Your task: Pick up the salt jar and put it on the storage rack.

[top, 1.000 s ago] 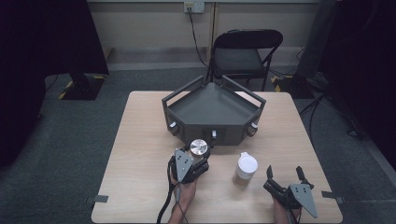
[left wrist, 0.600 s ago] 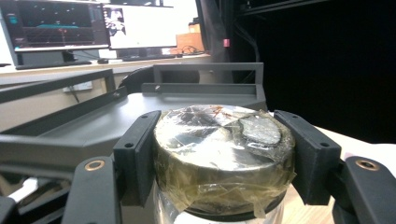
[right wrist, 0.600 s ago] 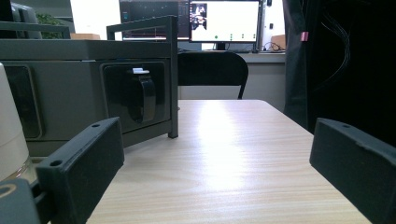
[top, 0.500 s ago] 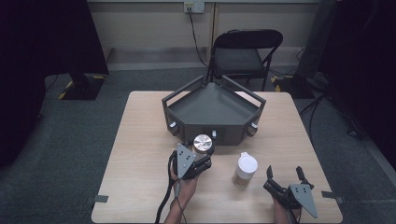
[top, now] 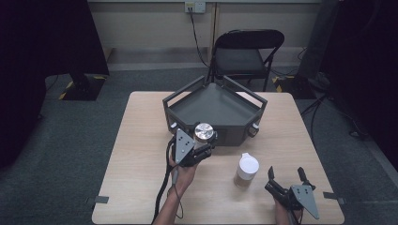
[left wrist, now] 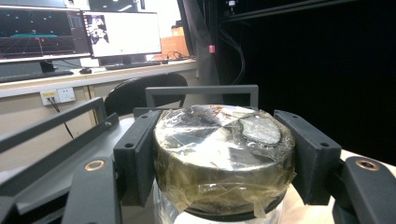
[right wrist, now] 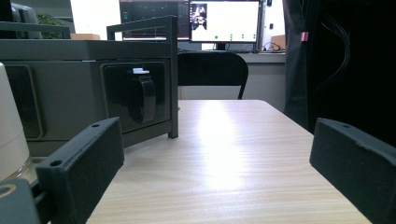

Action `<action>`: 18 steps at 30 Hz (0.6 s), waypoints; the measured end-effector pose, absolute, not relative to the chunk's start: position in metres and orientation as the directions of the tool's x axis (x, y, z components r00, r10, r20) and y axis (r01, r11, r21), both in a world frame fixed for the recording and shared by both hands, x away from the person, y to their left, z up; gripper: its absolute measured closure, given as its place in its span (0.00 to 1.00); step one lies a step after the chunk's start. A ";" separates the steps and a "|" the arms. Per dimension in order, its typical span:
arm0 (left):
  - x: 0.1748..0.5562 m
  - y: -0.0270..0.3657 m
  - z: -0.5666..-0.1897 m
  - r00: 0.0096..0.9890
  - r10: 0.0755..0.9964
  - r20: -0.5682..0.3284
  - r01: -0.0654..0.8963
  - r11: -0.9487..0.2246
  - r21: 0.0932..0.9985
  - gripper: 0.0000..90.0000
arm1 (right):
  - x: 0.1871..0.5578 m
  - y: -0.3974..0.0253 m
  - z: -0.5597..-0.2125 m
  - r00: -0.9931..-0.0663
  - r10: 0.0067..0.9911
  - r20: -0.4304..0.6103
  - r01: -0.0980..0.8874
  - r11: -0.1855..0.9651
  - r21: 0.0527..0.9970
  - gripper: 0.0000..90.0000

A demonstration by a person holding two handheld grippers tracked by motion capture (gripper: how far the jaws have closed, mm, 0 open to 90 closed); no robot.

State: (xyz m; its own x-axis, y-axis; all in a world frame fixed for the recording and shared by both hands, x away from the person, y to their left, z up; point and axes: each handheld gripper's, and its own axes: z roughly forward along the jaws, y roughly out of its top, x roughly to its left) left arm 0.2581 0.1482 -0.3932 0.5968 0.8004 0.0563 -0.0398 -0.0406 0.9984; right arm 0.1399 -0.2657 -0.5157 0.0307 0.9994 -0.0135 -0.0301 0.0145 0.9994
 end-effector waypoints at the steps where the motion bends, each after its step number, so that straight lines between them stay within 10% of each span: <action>1: 0.260 0.149 -0.391 0.597 0.800 0.056 -0.037 -0.042 0.998 0.39 | 0.140 -0.266 -0.516 0.030 0.999 -0.013 -0.031 0.014 0.999 0.02; 18: 0.293 0.136 -0.352 0.520 0.854 -0.002 -0.018 0.013 1.000 0.39 | 0.140 -0.267 -0.516 0.021 1.000 -0.014 -0.030 0.015 0.999 0.02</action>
State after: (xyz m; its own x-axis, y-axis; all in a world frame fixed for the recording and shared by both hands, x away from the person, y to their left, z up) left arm 0.2929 0.1361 -0.3515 0.5195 0.8545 -0.0016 -0.0177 0.0127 0.9998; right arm 0.1395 -0.2672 -0.5156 0.0208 0.9997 -0.0139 -0.0300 0.0145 0.9994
